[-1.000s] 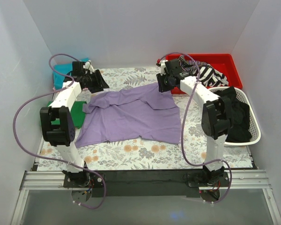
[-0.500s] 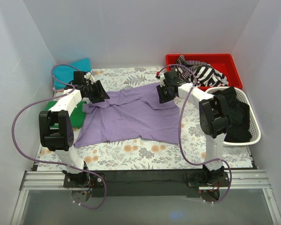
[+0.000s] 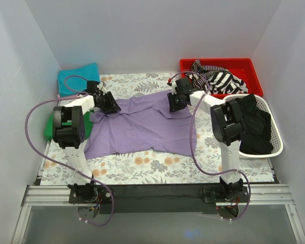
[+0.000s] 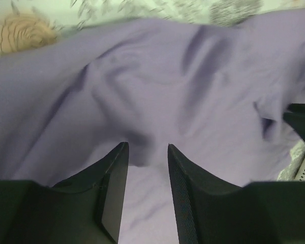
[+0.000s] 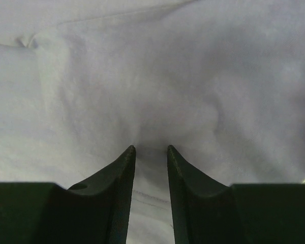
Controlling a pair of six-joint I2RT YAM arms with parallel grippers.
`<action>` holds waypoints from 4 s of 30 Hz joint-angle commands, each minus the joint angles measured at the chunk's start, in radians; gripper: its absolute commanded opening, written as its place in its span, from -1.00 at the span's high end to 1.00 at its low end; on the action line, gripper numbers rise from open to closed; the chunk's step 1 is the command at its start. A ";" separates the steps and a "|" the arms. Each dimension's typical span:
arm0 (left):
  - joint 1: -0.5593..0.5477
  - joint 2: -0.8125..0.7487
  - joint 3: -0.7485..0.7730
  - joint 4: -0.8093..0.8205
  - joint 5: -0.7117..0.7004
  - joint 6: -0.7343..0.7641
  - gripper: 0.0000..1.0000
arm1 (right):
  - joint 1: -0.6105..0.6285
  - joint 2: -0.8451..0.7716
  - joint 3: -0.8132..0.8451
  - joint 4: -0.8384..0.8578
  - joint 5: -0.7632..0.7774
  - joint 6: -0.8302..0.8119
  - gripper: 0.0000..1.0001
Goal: Fold and stack the t-shirts
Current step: Fold the tshirt
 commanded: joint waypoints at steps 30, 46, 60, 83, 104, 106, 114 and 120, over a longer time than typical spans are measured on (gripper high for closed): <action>-0.106 -0.263 -0.277 -0.265 0.051 0.042 0.37 | -0.001 -0.740 -0.748 -0.119 0.436 0.327 0.22; -0.111 -0.162 0.038 -0.245 -0.129 0.056 0.27 | -0.002 -0.444 -0.441 0.025 0.221 0.173 0.21; -0.111 -0.156 -0.013 -0.225 -0.130 0.070 0.28 | -0.070 -0.352 -0.513 0.028 0.307 0.225 0.22; -0.106 -0.278 -0.077 -0.230 -0.451 0.036 -0.01 | -0.110 -0.565 -0.411 0.019 0.047 0.120 0.21; -0.103 -0.127 0.014 -0.236 -0.343 0.057 1.00 | -0.102 -0.542 -0.440 0.014 -0.005 0.127 0.21; -0.103 -0.124 0.050 -0.263 -0.360 0.065 1.00 | -0.099 -0.541 -0.438 0.013 -0.015 0.126 0.21; -0.103 -0.139 0.206 -0.288 -0.518 0.083 1.00 | -0.074 -0.475 -0.444 0.019 -0.078 0.124 0.21; -0.105 -0.188 0.136 -0.168 -0.569 0.071 1.00 | -0.041 -0.403 -0.429 0.025 -0.114 0.132 0.21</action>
